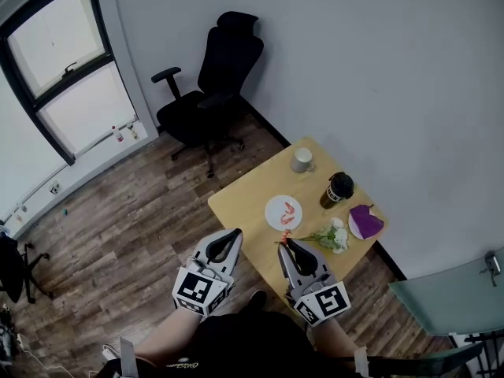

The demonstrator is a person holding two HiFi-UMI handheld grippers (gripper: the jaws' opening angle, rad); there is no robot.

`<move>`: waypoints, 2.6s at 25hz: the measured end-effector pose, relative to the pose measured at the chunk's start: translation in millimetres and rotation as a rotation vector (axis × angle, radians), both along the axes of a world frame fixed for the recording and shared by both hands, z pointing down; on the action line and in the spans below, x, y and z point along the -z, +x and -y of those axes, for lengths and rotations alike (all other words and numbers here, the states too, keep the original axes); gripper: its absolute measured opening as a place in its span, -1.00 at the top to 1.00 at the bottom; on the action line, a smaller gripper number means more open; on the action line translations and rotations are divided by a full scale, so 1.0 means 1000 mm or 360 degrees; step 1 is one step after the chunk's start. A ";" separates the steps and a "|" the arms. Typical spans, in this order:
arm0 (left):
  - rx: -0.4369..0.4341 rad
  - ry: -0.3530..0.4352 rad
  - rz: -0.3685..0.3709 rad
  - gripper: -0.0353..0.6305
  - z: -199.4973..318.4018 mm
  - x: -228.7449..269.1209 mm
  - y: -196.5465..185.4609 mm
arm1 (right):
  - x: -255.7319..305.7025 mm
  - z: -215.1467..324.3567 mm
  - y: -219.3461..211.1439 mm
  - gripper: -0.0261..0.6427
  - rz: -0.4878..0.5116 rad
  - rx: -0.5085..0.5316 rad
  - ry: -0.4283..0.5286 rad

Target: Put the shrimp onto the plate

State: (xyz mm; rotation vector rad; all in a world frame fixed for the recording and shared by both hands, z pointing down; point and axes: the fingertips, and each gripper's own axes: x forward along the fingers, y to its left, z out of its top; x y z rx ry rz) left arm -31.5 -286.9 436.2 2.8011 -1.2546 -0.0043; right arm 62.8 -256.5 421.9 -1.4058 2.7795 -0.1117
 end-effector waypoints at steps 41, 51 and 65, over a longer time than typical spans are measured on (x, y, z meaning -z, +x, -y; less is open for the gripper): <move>-0.0328 -0.0122 0.0012 0.87 0.152 -0.027 0.032 | -0.055 0.148 0.014 0.77 -0.0193 -0.0429 -0.0312; -0.0335 -0.0179 0.0001 0.88 0.166 -0.038 0.037 | -0.151 0.192 0.033 0.77 -0.0401 -0.0435 -0.0700; -0.0315 -0.0147 0.0099 0.88 0.176 -0.043 0.037 | -0.283 0.217 0.048 0.77 -0.0732 -0.0391 -0.1188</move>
